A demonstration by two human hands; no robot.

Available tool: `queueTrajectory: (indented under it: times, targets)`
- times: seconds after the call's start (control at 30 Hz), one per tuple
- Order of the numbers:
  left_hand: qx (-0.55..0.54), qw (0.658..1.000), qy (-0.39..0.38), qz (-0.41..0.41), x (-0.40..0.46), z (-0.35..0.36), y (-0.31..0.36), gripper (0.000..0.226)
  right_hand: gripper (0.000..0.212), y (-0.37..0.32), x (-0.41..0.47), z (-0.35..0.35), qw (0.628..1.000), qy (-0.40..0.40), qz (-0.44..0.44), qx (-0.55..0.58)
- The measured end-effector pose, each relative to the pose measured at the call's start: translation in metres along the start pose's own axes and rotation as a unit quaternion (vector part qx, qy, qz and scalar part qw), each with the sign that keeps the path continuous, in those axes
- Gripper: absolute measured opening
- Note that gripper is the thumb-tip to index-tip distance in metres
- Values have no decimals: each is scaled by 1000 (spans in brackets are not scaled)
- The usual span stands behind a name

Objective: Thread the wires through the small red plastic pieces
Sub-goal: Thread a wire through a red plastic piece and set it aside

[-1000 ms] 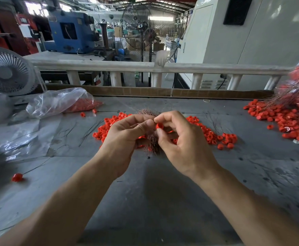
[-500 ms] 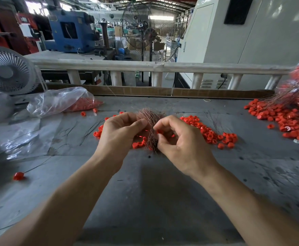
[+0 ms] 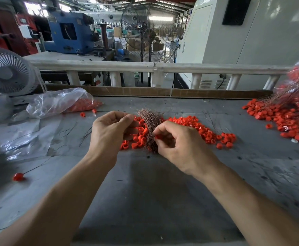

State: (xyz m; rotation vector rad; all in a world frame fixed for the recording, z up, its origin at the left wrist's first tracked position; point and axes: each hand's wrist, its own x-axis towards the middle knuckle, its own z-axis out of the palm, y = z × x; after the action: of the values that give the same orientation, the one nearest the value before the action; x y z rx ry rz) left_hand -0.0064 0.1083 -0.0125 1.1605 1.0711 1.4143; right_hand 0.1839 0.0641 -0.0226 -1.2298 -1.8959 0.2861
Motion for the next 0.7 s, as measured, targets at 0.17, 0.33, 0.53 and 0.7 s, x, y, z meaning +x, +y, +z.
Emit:
queueTrajectory:
  times: [0.17,0.33,0.53,0.7]
  targets:
    - [1,1000,-18,-19,3,1,-3,12,11,9,5,-6,992,77,-9,-97]
    - [72,997,-12,0,2,2,-5,14,10,38,10,-34,941,203,133,-234]
    - [249,967,27,41,3,-3,-5,16,15,69,4,-72,877,175,322,-312]
    - [421,904,31,73,6,-12,-4,19,16,74,3,-79,855,119,388,-323]
